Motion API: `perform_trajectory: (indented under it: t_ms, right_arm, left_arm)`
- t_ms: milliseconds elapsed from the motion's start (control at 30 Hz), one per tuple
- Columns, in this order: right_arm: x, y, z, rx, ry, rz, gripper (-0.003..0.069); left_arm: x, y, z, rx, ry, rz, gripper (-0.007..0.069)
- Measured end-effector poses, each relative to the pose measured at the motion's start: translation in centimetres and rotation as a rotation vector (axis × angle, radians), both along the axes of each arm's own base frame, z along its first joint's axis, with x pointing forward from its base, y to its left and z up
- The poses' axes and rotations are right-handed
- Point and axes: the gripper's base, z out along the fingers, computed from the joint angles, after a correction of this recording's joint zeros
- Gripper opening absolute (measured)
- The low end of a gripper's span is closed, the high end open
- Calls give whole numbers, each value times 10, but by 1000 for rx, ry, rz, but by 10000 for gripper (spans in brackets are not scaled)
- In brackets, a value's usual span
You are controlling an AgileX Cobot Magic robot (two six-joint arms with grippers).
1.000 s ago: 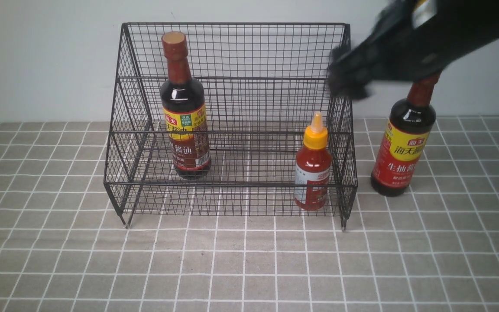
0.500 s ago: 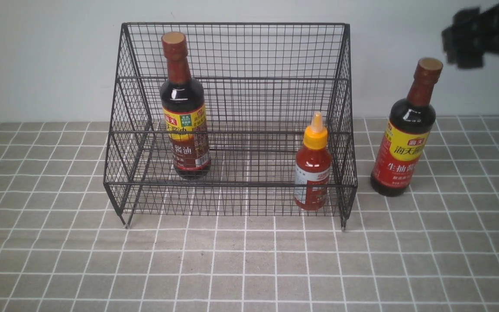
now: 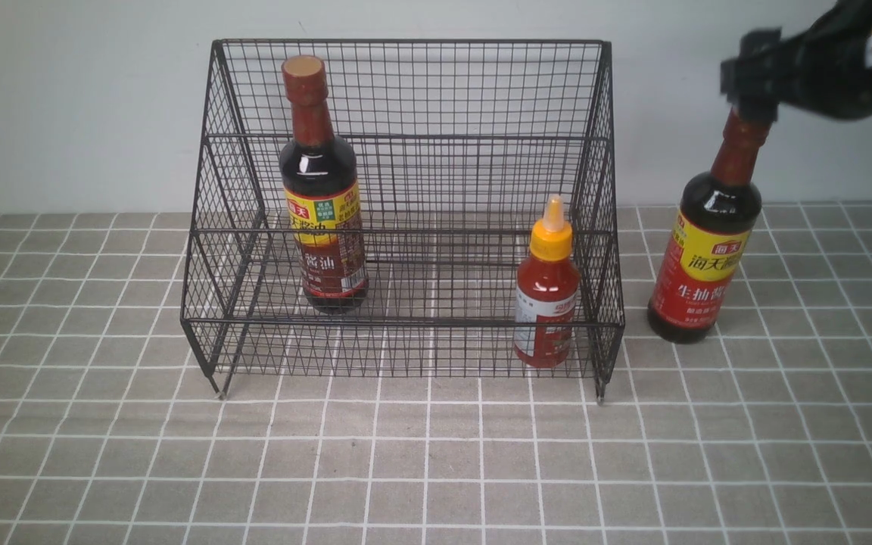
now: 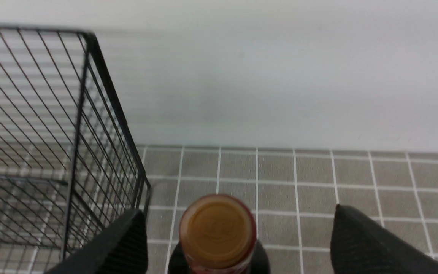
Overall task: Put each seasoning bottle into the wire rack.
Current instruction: Use the right arm to grab the condiment bottle closest to it, then use the right arm to put the condiment bottle back on the shelf
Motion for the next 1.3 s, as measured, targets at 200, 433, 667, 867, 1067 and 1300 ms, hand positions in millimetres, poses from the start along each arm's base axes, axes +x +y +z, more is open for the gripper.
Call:
perform_trajectory:
  t_ms: [200, 433, 667, 867, 1067, 1300]
  right_arm:
    - [12, 4, -22, -13, 58, -2, 589]
    - [25, 8, -44, -21, 99, 6, 586]
    - [28, 9, -51, -20, 111, 3, 267]
    - [17, 4, -38, -39, 115, -5, 288]
    - [-8, -1, 18, -83, 12, 30, 287]
    - [-38, 20, 90, -89, -162, 135, 286]
  left_arm:
    - [0, 0, 0, 0, 0, 0, -7]
    - [0, 0, 0, 0, 0, 0, -7]
    - [0, 0, 0, 0, 0, 0, -7]
    - [0, 0, 0, 0, 0, 0, -7]
    - [0, 0, 0, 0, 0, 0, -7]
    - [0, 0, 0, 0, 0, 0, -7]
